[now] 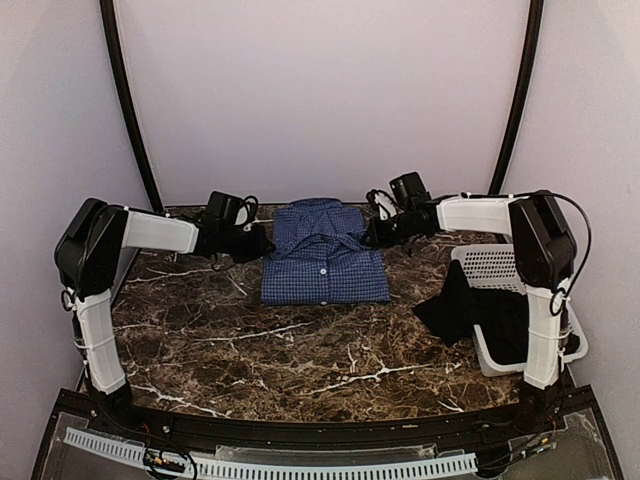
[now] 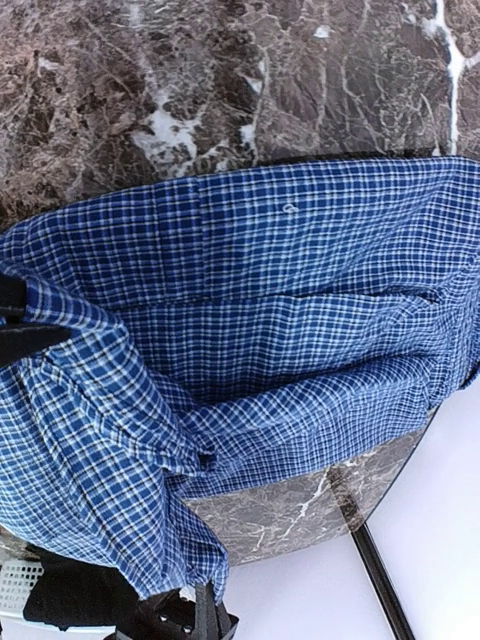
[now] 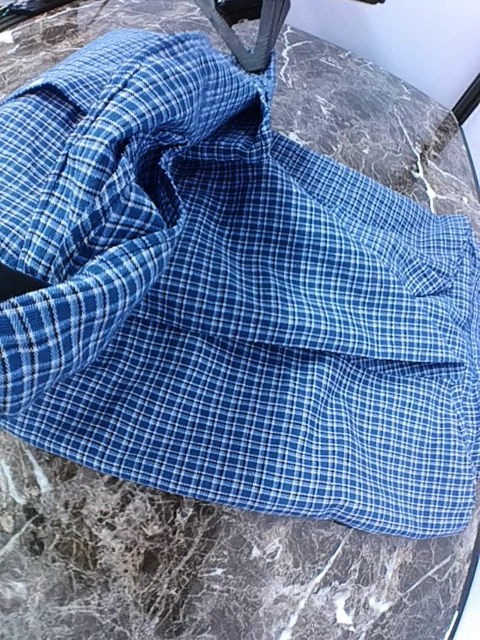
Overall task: Fold and stack the mixed laundry pile
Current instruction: Fold the rectangle-folded shirt at the center of the board.
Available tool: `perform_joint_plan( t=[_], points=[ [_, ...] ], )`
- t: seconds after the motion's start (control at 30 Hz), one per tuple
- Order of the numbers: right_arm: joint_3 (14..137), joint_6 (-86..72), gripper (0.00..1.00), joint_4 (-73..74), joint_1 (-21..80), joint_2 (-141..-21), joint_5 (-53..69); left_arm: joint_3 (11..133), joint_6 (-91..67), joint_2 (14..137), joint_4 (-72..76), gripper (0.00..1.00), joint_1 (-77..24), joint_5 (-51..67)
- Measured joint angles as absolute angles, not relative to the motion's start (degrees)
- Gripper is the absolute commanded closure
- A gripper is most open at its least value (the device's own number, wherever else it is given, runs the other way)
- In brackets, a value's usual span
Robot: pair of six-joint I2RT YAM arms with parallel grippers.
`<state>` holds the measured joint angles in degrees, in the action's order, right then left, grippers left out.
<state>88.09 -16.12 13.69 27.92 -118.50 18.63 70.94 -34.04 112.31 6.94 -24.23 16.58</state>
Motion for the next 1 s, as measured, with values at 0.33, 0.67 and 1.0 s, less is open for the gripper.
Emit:
perform_joint_plan(
  t=[0.33,0.67,1.0],
  points=[
    [91.7,-16.1,1.0,13.7,27.2,-123.9,19.2,76.4,-33.3,116.1,7.6,1.0,-22.6,16.8],
    [96.5,-16.4,0.7,13.9,25.9,-126.6,20.0,82.0,-32.2,122.6,6.7,0.75,-21.0,17.2],
    [97.9,-17.1,0.38,16.9,21.5,-121.3,24.7,86.5,-29.2,118.3,0.4,0.06,-17.8,17.2]
  ],
)
